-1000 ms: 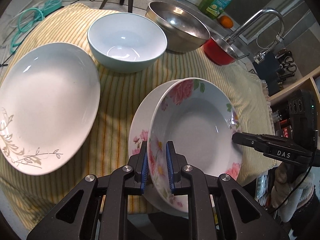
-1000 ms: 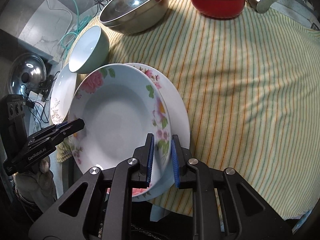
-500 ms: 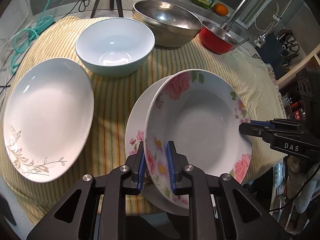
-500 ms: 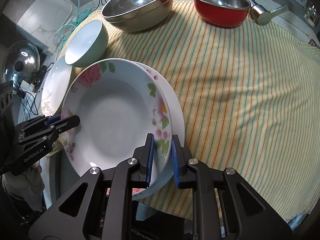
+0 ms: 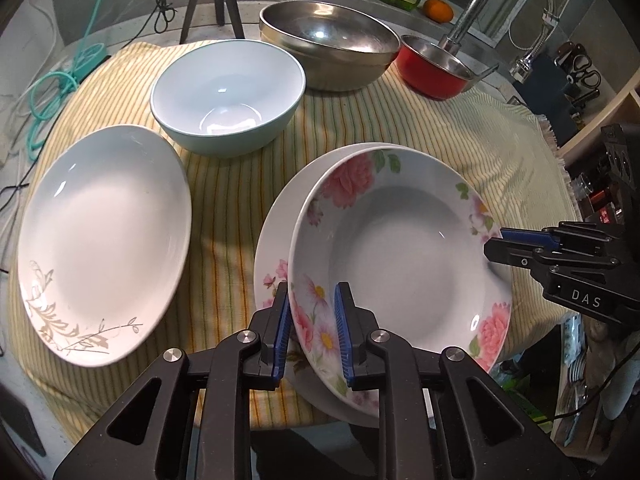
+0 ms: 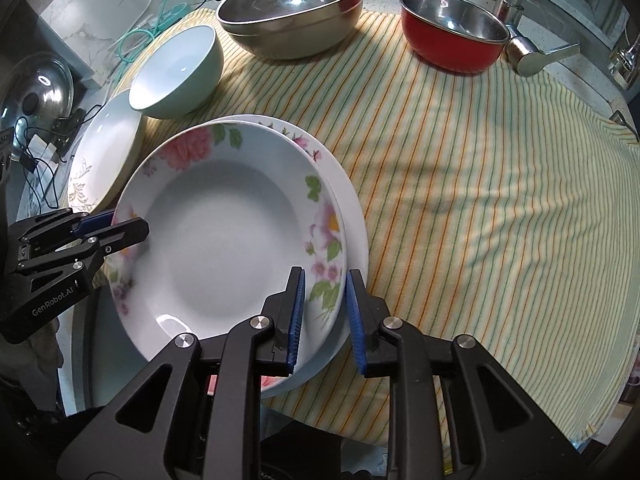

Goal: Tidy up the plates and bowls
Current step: 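Carry the rose-rimmed plate and lower it onto the pink-flowered plate, then open both tools and release the rose-rimmed plate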

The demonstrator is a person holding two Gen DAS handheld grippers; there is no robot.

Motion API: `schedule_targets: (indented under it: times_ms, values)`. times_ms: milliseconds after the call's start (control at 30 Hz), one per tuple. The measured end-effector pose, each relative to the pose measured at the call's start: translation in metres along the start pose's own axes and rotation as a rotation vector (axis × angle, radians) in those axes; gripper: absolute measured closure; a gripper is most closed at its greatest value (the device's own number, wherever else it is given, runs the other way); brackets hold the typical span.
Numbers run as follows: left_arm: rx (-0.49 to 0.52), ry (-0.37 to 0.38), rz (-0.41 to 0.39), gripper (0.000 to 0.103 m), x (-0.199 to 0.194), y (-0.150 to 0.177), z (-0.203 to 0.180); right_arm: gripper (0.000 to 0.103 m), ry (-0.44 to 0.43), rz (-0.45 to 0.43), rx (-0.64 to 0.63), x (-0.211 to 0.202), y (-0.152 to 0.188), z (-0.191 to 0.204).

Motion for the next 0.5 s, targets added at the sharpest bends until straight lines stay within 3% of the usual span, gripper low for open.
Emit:
schedule_targets:
  times_ms: [367,433,500]
  values:
    - [-0.013,0.013,-0.014,0.085,-0.004,0.004,0.004,0.078,0.006,-0.025,0.011,-0.006,0.003,0.0]
    - [-0.018,0.025,-0.019,0.085,-0.006,0.004,0.005,0.064,0.001,-0.037,0.022,-0.009,0.004,-0.002]
    - [-0.023,0.032,-0.028,0.085,-0.009,0.005,0.007,0.056,-0.009,-0.057,0.033,-0.014,0.005,-0.004]
Point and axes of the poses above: each gripper's, at about its wrist camera, not at the fingertips, and x roughly the way its jaws point, z to its left, y to its underside, the point moved 4 cm from there along x, roughly the way its jaws point, and after that the axes turned 12 degrees about z, right-handed, at the moved point
